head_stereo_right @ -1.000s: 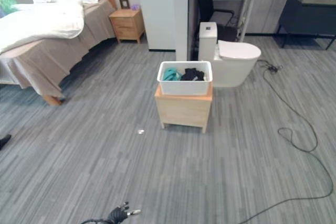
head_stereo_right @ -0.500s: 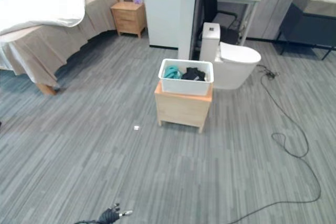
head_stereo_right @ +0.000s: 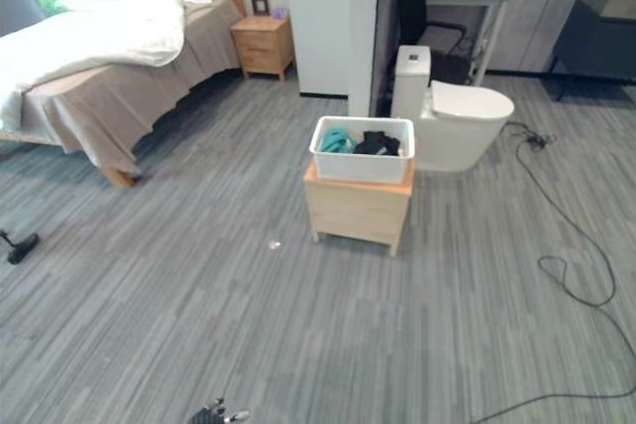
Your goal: Grab the laundry basket,head to the washer,open it,put in the laundry and shut it.
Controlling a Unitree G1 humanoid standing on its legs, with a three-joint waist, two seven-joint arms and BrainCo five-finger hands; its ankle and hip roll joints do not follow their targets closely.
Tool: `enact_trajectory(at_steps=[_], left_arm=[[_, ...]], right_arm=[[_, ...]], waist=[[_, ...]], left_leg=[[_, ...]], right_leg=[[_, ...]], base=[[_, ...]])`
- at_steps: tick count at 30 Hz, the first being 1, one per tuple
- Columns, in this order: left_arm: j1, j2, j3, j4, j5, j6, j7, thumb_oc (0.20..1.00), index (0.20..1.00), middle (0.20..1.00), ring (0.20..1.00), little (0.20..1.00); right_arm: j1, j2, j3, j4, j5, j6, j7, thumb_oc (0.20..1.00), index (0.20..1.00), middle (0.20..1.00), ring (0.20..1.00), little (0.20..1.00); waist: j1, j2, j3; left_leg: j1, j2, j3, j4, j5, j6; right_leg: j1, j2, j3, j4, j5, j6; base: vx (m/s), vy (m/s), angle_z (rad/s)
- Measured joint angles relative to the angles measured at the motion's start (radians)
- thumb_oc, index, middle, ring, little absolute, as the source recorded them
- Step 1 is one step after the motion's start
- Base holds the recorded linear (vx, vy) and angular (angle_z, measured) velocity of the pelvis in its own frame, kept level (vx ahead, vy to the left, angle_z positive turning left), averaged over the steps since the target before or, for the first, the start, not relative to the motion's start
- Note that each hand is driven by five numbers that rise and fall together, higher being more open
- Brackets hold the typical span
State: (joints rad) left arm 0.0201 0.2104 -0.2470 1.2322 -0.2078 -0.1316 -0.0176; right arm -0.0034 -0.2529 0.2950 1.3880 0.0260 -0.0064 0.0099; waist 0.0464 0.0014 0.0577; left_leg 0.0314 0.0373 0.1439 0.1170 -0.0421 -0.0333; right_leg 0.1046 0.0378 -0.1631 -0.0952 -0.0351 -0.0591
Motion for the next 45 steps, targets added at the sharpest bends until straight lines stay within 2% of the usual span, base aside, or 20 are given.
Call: enact_trajectory(at_steps=[3,6,8,11,14,18,21,23,24,26,27,28,31,33,34,36,39,40,44,45], left_arm=[[-0.013,0.02,0.01,0.0,-0.028,0.001,0.0,1.0,1.0,1.0,1.0,1.0],[-0.009,0.017,0.032,0.001,-0.031,0.0,0.0,1.0,1.0,1.0,1.0,1.0],[-0.034,0.017,0.034,0.002,-0.039,-0.001,0.001,1.0,1.0,1.0,1.0,1.0],[-0.059,0.02,0.032,0.004,-0.053,0.0,0.002,1.0,1.0,1.0,1.0,1.0],[-0.064,0.013,0.031,0.019,-0.057,0.0,0.002,1.0,1.0,1.0,1.0,1.0],[-0.059,0.001,0.04,0.046,-0.061,0.001,0.003,1.0,1.0,1.0,1.0,1.0],[-0.043,0.0,0.041,0.046,-0.06,0.002,0.003,1.0,1.0,1.0,1.0,1.0],[-0.038,0.005,0.039,0.045,-0.06,0.003,0.002,1.0,1.0,1.0,1.0,1.0],[-0.041,0.01,0.04,0.043,-0.06,0.003,0.002,1.0,1.0,1.0,1.0,1.0],[-0.054,0.022,0.038,0.041,-0.059,0.003,0.002,1.0,1.0,1.0,1.0,1.0],[-0.068,0.027,0.038,0.036,-0.059,0.003,0.002,1.0,1.0,1.0,1.0,1.0],[-0.083,0.049,0.036,-0.006,-0.06,-0.001,0.001,1.0,1.0,1.0,1.0,1.0],[-0.129,0.063,0.034,-0.015,-0.07,-0.008,0.008,1.0,1.0,1.0,1.0,1.0],[-0.134,0.062,0.028,-0.019,-0.069,-0.011,0.011,1.0,1.0,1.0,1.0,1.0],[-0.099,0.064,0.046,-0.038,-0.073,-0.017,0.014,1.0,1.0,1.0,1.0,1.0],[-0.072,0.105,0.081,-0.034,-0.094,-0.018,0.015,1.0,1.0,1.0,1.0,1.0],[-0.066,0.113,0.091,-0.041,-0.098,-0.02,0.015,1.0,1.0,1.0,1.0,1.0],[-0.069,0.108,0.087,-0.038,-0.097,-0.021,0.015,1.0,1.0,1.0,1.0,1.0],[-0.077,0.077,0.082,-0.044,-0.096,-0.025,0.015,1.0,1.0,1.0,1.0,1.0],[-0.078,0.073,0.072,-0.046,-0.096,-0.025,0.015,1.0,1.0,1.0,1.0,1.0]], right_arm=[[-0.01,0.005,0.003,-0.007,0.001,-0.018,0.0,1.0,1.0,1.0,1.0,1.0],[-0.01,-0.002,0.022,-0.026,0.004,-0.019,0.0,1.0,1.0,1.0,1.0,1.0],[-0.018,-0.005,0.024,-0.034,0.021,-0.019,-0.001,1.0,1.0,1.0,1.0,1.0],[-0.032,-0.008,0.04,-0.032,0.021,-0.019,-0.002,1.0,1.0,1.0,1.0,1.0],[-0.073,-0.009,0.041,-0.012,0.022,-0.019,-0.002,1.0,1.0,1.0,1.0,1.0],[-0.1,-0.012,0.039,0.001,0.023,-0.023,-0.003,1.0,1.0,1.0,1.0,1.0],[-0.087,-0.003,0.038,0.045,0.023,-0.02,-0.002,1.0,1.0,1.0,1.0,1.0],[-0.085,0.0,0.028,0.084,0.022,-0.019,0.001,1.0,1.0,1.0,1.0,1.0],[-0.079,0.001,0.026,0.087,0.024,-0.018,0.007,1.0,1.0,1.0,1.0,1.0],[-0.066,0.004,0.007,0.068,0.04,-0.02,0.017,1.0,1.0,1.0,1.0,1.0],[-0.055,0.004,-0.009,0.051,0.041,-0.02,0.017,1.0,1.0,1.0,1.0,1.0],[-0.039,0.002,-0.035,0.011,0.059,-0.02,0.015,1.0,1.0,1.0,1.0,1.0],[-0.056,-0.026,-0.072,-0.048,0.102,-0.022,0.013,1.0,1.0,1.0,1.0,1.0],[-0.059,-0.061,-0.089,-0.067,0.131,-0.029,0.008,1.0,1.0,1.0,1.0,1.0],[-0.047,-0.112,-0.123,-0.103,0.168,-0.035,0.007,1.0,1.0,1.0,1.0,1.0],[-0.045,-0.117,-0.136,-0.167,0.199,-0.042,-0.009,1.0,1.0,1.0,1.0,1.0],[-0.004,-0.106,-0.156,-0.207,0.229,-0.039,-0.013,1.0,1.0,1.0,1.0,1.0],[-0.003,-0.098,-0.182,-0.216,0.24,-0.045,-0.017,1.0,1.0,1.0,1.0,1.0],[0.012,-0.099,-0.279,-0.222,0.284,-0.056,-0.029,1.0,1.0,1.0,1.0,1.0],[0.026,-0.104,-0.296,-0.219,0.284,-0.058,-0.029,1.0,1.0,1.0,1.0,1.0]], waist=[[0.006,-0.035,0.043],[-0.003,-0.023,0.063],[-0.004,-0.023,0.091],[-0.008,-0.022,0.112],[-0.003,-0.017,0.122],[0.025,-0.014,0.122],[0.055,-0.026,0.072],[0.057,-0.041,0.052],[0.056,-0.053,0.053],[0.05,-0.056,0.051],[0.046,-0.049,0.047],[0.026,-0.052,0.041],[-0.005,-0.053,0.057],[-0.004,-0.016,0.082],[-0.002,0.027,0.085],[-0.022,-0.008,0.099],[-0.042,-0.022,0.09],[-0.048,-0.031,0.09],[-0.065,-0.021,0.09],[-0.067,-0.013,0.093]], left_leg=[[-0.142,0.015,-0.033,0.279,-0.03,-0.035],[-0.243,0.075,-0.149,0.391,-0.004,-0.074],[-0.307,0.101,-0.167,0.449,0.004,-0.085],[-0.304,0.12,-0.077,0.118,0.036,-0.097],[-0.277,0.053,-0.139,-0.227,0.105,-0.099],[-0.278,0.044,-0.124,-0.223,0.159,-0.094],[-0.273,0.058,-0.077,-0.22,0.159,-0.088],[-0.236,0.007,-0.082,-0.223,0.224,-0.009],[-0.205,-0.024,-0.063,-0.219,0.258,0.024],[-0.147,-0.048,-0.043,-0.219,0.208,0.073],[-0.121,-0.052,-0.042,-0.219,0.183,0.084],[-0.092,-0.085,-0.05,-0.218,0.144,0.11],[-0.051,-0.121,-0.047,-0.188,0.086,0.155],[0.013,-0.116,-0.05,-0.164,0.06,0.149],[0.079,-0.083,-0.052,-0.173,-0.024,0.13],[0.11,-0.106,-0.039,-0.176,-0.044,0.101],[0.146,-0.098,-0.063,-0.161,-0.079,0.054],[0.166,-0.1,-0.061,-0.156,-0.081,0.05],[0.257,-0.064,-0.094,-0.16,-0.132,-0.022],[0.288,-0.044,-0.11,-0.15,-0.144,-0.04]], right_leg=[[0.001,-0.003,0.016,0.0,0.014,-0.024],[0.002,0.034,0.018,0.021,0.01,-0.076],[0.001,0.035,0.016,0.023,0.013,-0.09],[0.002,0.033,0.019,0.008,0.008,-0.041],[0.014,0.032,0.032,-0.002,-0.015,-0.003],[0.083,0.04,0.059,-0.002,-0.073,-0.017],[0.113,0.024,0.099,0.0,-0.123,0.033],[0.152,-0.037,0.107,0.01,-0.156,0.071],[0.156,-0.077,0.088,0.06,-0.172,0.099],[0.108,-0.109,0.032,0.249,-0.17,0.114],[0.045,-0.122,0.012,0.41,-0.164,0.124],[-0.158,-0.193,0.032,0.827,-0.123,0.162],[-0.39,-0.257,0.055,1.086,-0.113,0.19],[-0.426,-0.29,-0.019,0.976,-0.117,0.181],[-0.397,-0.282,-0.176,0.638,-0.128,0.154],[-0.42,-0.264,-0.179,0.363,-0.087,0.153],[-0.434,-0.209,-0.121,0.235,0.003,0.165],[-0.435,-0.194,-0.087,0.178,0.041,0.144],[-0.401,-0.175,-0.034,0.122,0.082,0.167],[-0.38,-0.166,-0.041,0.152,0.135,0.163]], base=[[-0.04,-0.11,-0.13],[0.0,-0.096,-0.02],[0.1,-0.005,0.01],[0.24,0.075,0.02],[0.29,0.08,-0.09],[0.36,0.13,-0.24],[0.4,0.226,-0.25],[0.38,0.246,-0.36],[0.37,0.29,-0.4],[0.32,0.329,-0.27],[0.26,0.371,-0.01],[0.25,0.313,0.26],[0.26,0.128,0.16],[0.54,-0.039,-0.13],[0.35,-0.1,-0.4],[0.46,-0.156,-0.08],[0.34,-0.112,0.44],[0.43,-0.154,0.52],[0.46,-0.219,0.62],[0.42,-0.283,0.54]])
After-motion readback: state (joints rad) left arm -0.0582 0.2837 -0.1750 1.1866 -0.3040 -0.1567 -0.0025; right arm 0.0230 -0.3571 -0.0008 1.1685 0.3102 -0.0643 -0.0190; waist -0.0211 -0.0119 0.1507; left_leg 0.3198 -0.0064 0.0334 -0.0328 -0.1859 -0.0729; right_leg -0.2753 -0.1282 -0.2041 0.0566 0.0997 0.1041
